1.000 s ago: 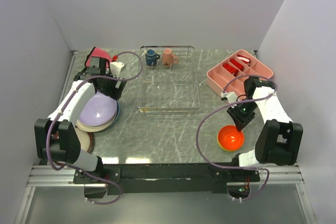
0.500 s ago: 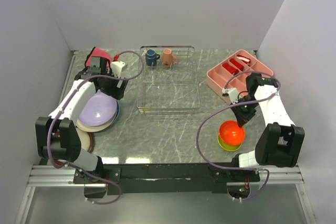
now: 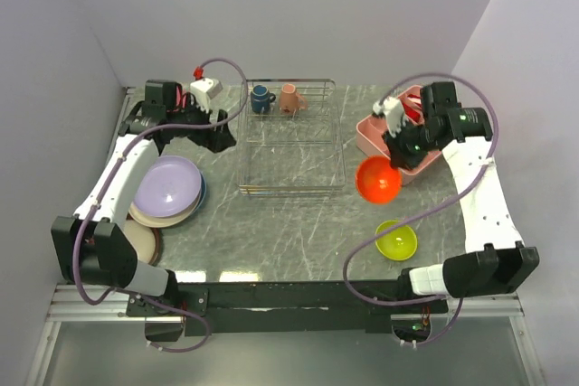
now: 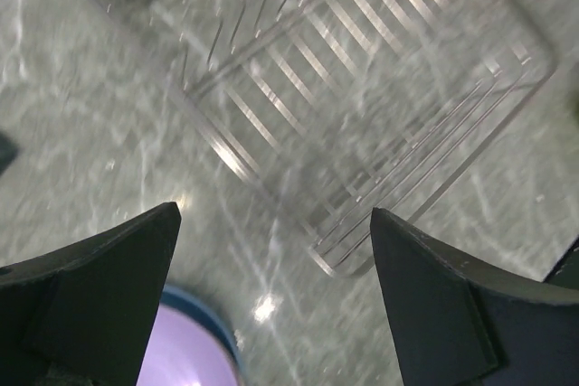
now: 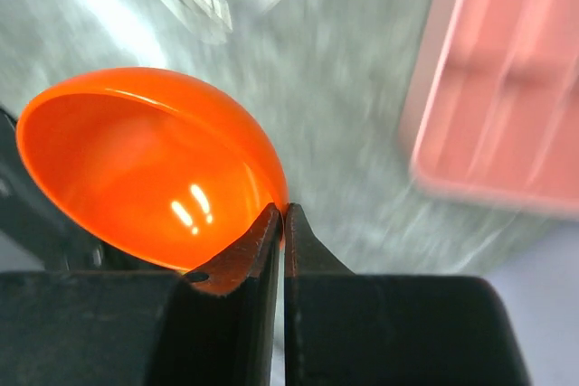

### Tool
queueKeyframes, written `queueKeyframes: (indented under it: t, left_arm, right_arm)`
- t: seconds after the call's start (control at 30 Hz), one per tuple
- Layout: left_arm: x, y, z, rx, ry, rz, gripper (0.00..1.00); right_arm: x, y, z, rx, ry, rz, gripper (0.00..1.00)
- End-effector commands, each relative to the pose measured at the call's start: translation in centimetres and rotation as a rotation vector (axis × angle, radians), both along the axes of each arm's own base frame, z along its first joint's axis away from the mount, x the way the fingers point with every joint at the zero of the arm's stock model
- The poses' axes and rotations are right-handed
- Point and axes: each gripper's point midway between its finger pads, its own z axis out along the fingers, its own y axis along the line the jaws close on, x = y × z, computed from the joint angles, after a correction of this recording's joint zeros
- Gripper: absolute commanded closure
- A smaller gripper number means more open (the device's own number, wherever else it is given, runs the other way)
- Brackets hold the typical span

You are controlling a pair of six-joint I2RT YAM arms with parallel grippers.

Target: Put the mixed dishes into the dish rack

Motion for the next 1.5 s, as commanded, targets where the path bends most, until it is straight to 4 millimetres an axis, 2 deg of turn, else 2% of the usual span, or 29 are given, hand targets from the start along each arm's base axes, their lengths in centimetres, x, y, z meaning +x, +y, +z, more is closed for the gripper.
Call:
queueKeyframes:
  t: [0.0,0.03,0.07,0.1,0.13,0.17,0.2,0.23,0.27,0.3,0.37,0.4,0.43,0.47,0.5,0.53,0.57,0.6,0.63,0.67,0.7,0.73,0.87,0.97,1.0,1.03,1.07,1.27,1.47]
  left_arm:
    - [1.7,-2.2,2.8,-0.144,0.002,-0.004,0.08]
    - [2.9,-1.6,2.7,-0.125,0.000,0.059,0.09]
    - [3.8,-1.3,1.7,-0.118,0.034,0.096,0.10]
    - [3.9,-1.2,1.1,-0.121,0.088,0.135,0.11]
    - [4.7,-0.9,1.6,-0.110,0.080,0.156,0.13]
    - [5.8,-0.1,0.4,-0.079,0.109,0.236,0.15]
    - [6.3,0.3,0.1,-0.066,0.125,0.276,0.15]
    - [6.9,0.6,0.4,-0.062,0.122,0.304,0.16]
    - [7.6,1.3,-0.3,-0.047,0.138,0.371,0.17]
    - [7.8,1.5,-0.4,-0.049,0.141,0.395,0.17]
    - [8.3,2.2,-0.8,-0.041,0.130,0.462,0.18]
    - [8.4,2.1,-1.0,-0.040,0.130,0.474,0.23]
    - [8.2,2.2,-1.4,-0.039,0.140,0.484,0.26]
    - [8.2,2.0,-1.8,-0.044,0.156,0.498,0.28]
    - [8.1,2.0,-2.0,-0.046,0.166,0.505,0.31]
    - [7.9,1.9,-2.6,-0.045,0.182,0.504,0.33]
    - [7.8,1.7,-2.9,-0.050,0.189,0.501,0.36]
    - [7.6,1.4,-3.0,-0.057,0.198,0.490,0.44]
    - [7.4,1.2,-3.4,-0.059,0.208,0.481,0.49]
    - [7.3,1.1,-3.6,-0.061,0.212,0.476,0.58]
    - [7.3,1.0,-3.7,-0.062,0.215,0.471,0.88]
    - [7.3,1.0,-3.8,-0.062,0.220,0.471,0.99]
    - [7.0,1.1,-3.9,-0.068,0.220,0.480,0.99]
    - [6.8,1.3,-3.7,-0.080,0.186,0.492,0.99]
    - [7.0,1.3,-3.5,-0.085,0.167,0.496,0.99]
    - [6.7,1.5,-4.1,-0.079,0.172,0.510,0.99]
    - [6.5,1.6,-3.9,-0.080,0.158,0.524,0.99]
    - [6.0,1.1,-3.5,-0.103,0.110,0.560,0.99]
    - [5.8,1.5,-3.6,-0.071,0.093,0.665,0.99]
  right_arm:
    - [4.4,4.9,5.7,0.175,-0.170,-0.001,1.00]
    - [7.0,5.0,5.7,0.171,-0.192,-0.108,1.00]
    - [8.2,5.3,5.9,0.172,-0.201,-0.148,1.00]
    - [9.4,6.0,7.0,0.170,-0.238,-0.168,1.00]
    - [11.5,5.8,6.3,0.139,-0.244,-0.273,1.00]
    - [12.5,6.0,6.5,0.127,-0.261,-0.296,1.00]
    - [13.4,7.3,7.8,0.143,-0.304,-0.311,1.00]
    - [14.7,7.6,7.2,0.122,-0.308,-0.349,1.00]
    - [15.6,6.8,7.5,0.067,-0.351,-0.419,1.00]
    - [16.1,7.8,8.4,0.084,-0.379,-0.451,1.00]
    - [17.1,7.8,7.9,0.027,-0.402,-0.521,1.00]
    - [17.4,8.7,7.9,0.030,-0.431,-0.573,1.00]
    - [17.6,8.7,7.7,0.011,-0.447,-0.610,1.00]
    - [17.7,8.6,7.5,-0.013,-0.461,-0.647,1.00]
    - [17.9,7.5,7.2,-0.075,-0.503,-0.755,1.00]
    - [17.7,8.1,7.0,-0.093,-0.526,-0.776,1.00]
    - [17.4,7.8,7.0,-0.121,-0.558,-0.819,1.00]
    - [17.1,7.1,6.7,-0.155,-0.594,-0.874,1.00]
    - [16.6,8.0,6.6,-0.159,-0.606,-0.862,1.00]
    - [16.4,8.3,6.5,-0.170,-0.612,-0.866,1.00]
    - [16.1,8.6,6.1,-0.172,-0.616,-0.884,1.00]
    - [15.7,8.6,6.4,-0.189,-0.643,-0.905,1.00]
    - [14.6,10.6,5.9,-0.130,-0.604,-0.902,1.00]
    - [14.5,10.6,6.3,-0.191,-0.668,-0.925,1.00]
    - [14.5,11.2,6.1,-0.213,-0.683,-0.905,1.00]
    - [14.4,11.3,6.0,-0.237,-0.696,-0.903,1.00]
    - [14.4,10.8,6.2,-0.280,-0.732,-0.925,1.00]
    - [14.2,12.4,4.0,-0.373,-0.754,-0.921,1.00]
    - [12.9,13.0,-0.8,-0.487,-0.687,-0.870,1.00]
